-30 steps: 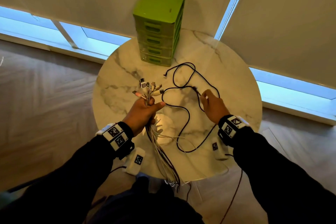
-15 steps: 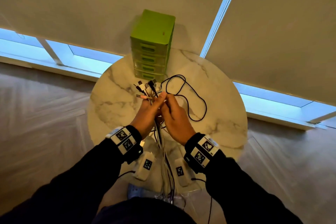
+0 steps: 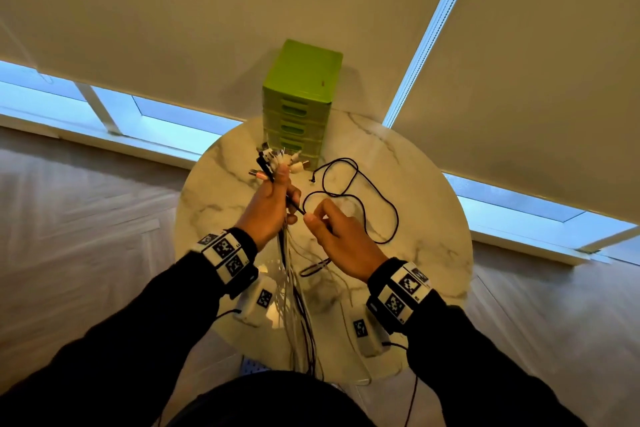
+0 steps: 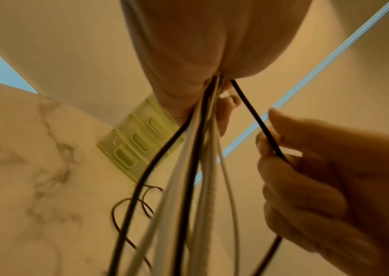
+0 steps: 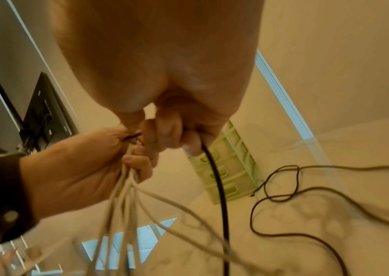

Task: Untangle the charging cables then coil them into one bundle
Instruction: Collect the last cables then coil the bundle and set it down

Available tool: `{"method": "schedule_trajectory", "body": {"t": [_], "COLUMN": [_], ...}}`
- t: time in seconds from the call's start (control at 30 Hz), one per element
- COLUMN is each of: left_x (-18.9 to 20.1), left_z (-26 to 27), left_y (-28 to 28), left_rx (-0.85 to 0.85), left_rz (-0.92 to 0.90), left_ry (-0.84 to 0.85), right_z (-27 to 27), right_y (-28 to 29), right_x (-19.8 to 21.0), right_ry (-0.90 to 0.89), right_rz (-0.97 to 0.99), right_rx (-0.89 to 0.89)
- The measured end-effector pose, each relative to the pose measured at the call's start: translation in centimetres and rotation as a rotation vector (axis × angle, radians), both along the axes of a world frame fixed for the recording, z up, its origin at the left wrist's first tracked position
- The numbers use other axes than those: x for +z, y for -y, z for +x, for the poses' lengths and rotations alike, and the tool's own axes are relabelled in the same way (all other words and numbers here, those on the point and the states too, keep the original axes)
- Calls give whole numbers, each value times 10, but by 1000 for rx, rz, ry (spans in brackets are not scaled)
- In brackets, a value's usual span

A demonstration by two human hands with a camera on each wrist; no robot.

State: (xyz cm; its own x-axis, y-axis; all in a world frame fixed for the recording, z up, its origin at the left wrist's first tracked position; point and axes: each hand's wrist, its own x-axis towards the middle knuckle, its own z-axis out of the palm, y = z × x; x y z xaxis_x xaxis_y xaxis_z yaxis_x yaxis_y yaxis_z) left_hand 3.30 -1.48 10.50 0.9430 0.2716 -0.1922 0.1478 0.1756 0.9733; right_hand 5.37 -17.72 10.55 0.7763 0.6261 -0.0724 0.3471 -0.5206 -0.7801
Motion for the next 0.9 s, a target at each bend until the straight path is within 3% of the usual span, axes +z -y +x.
{"method": "schedule_trajectory", "body": {"t": [0.07, 0.23, 0.4, 0.5, 0.6, 0.7, 0.9], "left_x": [4, 22, 36, 29, 18, 7, -4], "left_z": [3, 18, 21, 15, 12, 11, 19], "left_y": [-11, -56, -102, -88, -59, -34, -24], "left_rx": [55, 270, 291, 135, 72, 105, 154], "left_rz": [-47, -275, -139, -16, -7, -11, -49], "left_ry": [55, 98, 115, 117, 103, 49, -90], "right_z": [3, 6, 24, 45, 50, 36, 21], "right_y": [1, 23, 52, 38, 5, -27, -55], "right_x": [0, -19, -63, -64, -35, -11, -1], "right_ry": [-1, -342, -237, -56, 8, 27, 48], "right_rz": [-100, -285, -376, -275, -89, 66, 79], "right_rx": [109, 190, 67, -105, -203, -136, 103]}}
